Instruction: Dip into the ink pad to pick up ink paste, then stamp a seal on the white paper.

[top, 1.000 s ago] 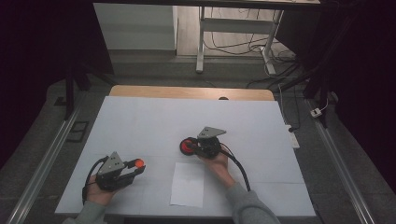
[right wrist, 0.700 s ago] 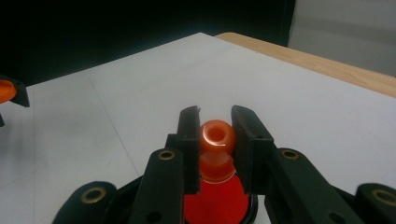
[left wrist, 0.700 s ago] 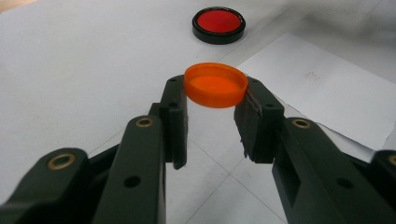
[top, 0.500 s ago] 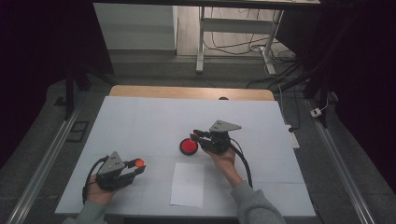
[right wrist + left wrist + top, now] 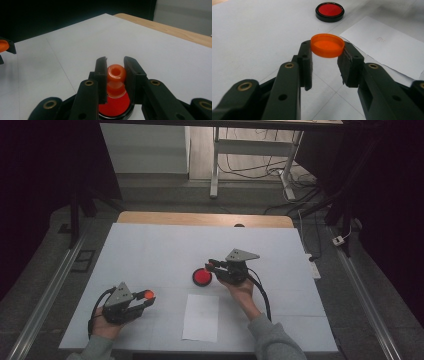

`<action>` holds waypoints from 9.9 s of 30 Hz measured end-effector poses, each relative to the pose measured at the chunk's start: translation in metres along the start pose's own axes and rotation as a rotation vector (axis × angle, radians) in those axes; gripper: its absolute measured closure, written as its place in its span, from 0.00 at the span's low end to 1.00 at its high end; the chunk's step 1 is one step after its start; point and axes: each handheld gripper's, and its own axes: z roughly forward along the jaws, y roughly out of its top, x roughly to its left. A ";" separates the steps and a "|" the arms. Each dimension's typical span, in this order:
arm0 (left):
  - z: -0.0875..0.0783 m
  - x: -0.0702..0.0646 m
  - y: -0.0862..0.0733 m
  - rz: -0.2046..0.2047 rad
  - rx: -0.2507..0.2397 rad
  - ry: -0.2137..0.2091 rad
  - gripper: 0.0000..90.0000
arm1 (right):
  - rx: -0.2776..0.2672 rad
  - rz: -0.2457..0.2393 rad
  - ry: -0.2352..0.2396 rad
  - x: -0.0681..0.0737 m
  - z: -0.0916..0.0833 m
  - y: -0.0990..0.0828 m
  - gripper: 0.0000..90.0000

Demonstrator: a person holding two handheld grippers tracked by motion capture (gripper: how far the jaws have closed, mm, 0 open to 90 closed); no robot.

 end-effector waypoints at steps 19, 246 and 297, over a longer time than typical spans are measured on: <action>0.000 0.001 0.000 -0.005 -0.001 0.001 0.72 | -0.008 -0.008 0.003 0.002 -0.007 0.001 0.81; 0.000 -0.001 0.000 -0.006 -0.003 -0.003 0.72 | 0.235 -0.213 0.150 0.092 -0.020 -0.062 0.82; 0.001 0.001 0.000 -0.005 0.000 0.000 0.72 | 0.061 -0.079 0.174 0.071 -0.049 -0.036 0.81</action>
